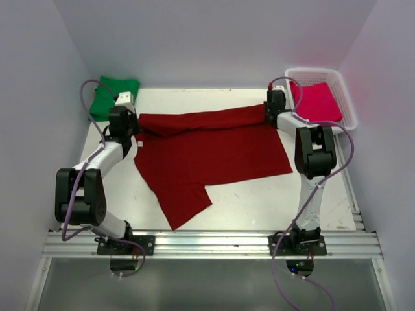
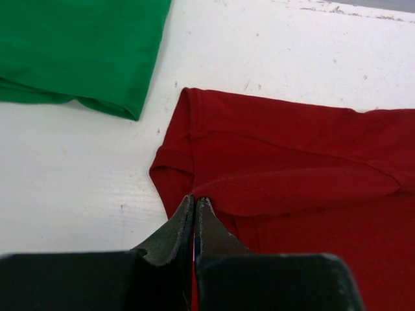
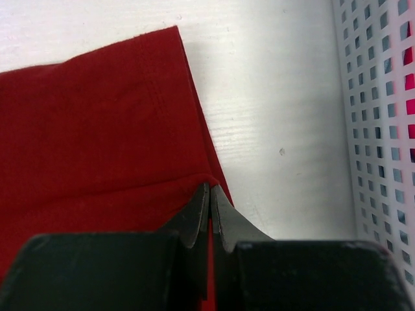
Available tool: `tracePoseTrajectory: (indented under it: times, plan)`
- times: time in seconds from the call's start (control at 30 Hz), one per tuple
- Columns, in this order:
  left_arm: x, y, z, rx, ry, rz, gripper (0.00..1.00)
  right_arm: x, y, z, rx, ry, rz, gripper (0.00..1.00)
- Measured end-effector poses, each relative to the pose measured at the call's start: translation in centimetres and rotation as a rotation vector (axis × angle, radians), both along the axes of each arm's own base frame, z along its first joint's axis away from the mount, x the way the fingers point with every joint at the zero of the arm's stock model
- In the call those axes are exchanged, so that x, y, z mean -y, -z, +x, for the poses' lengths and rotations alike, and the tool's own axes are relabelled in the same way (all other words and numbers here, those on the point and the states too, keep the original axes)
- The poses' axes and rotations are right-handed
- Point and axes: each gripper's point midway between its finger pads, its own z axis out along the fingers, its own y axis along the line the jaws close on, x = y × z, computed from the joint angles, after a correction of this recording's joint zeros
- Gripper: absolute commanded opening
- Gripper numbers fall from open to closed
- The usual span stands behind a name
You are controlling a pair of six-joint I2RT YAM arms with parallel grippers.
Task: Fold and stack the t-shirts
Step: Fold the flattened tshirt in 1/3 of the way
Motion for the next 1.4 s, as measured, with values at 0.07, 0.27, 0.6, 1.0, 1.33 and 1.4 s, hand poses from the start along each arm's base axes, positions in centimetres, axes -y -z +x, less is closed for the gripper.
tracePoseTrajectory:
  times: [0.07, 0.27, 0.6, 1.0, 1.33, 1.4]
  plan:
    - [0.3, 0.3, -0.3, -0.012, 0.006, -0.002, 0.0, 0.0, 0.1, -0.2, -0.004, 0.0, 0.0, 0.0]
    - [0.3, 0.5, -1.5, -0.048, -0.013, -0.02, 0.2, 0.1, -1.3, -0.6, 0.017, 0.014, 0.014, 0.86]
    - [-1.1, -8.7, -7.5, 0.162, -0.225, -0.077, 1.0, -0.2, -8.4, -3.2, 0.133, -0.002, 0.065, 0.99]
    - [4.5, -9.8, -2.3, 0.139, 0.015, -0.208, 0.07, -9.4, -14.6, -6.6, 0.174, -0.264, 0.319, 0.0]
    - [16.3, 0.8, -1.6, -0.307, 0.465, -0.105, 0.0, -17.3, -9.2, -13.0, -0.076, -0.45, 0.447, 0.0]
    - [17.8, 0.8, -2.4, -0.326, 0.535, -0.075, 0.0, -17.2, -7.9, -13.9, -0.116, -0.44, 0.447, 0.0]
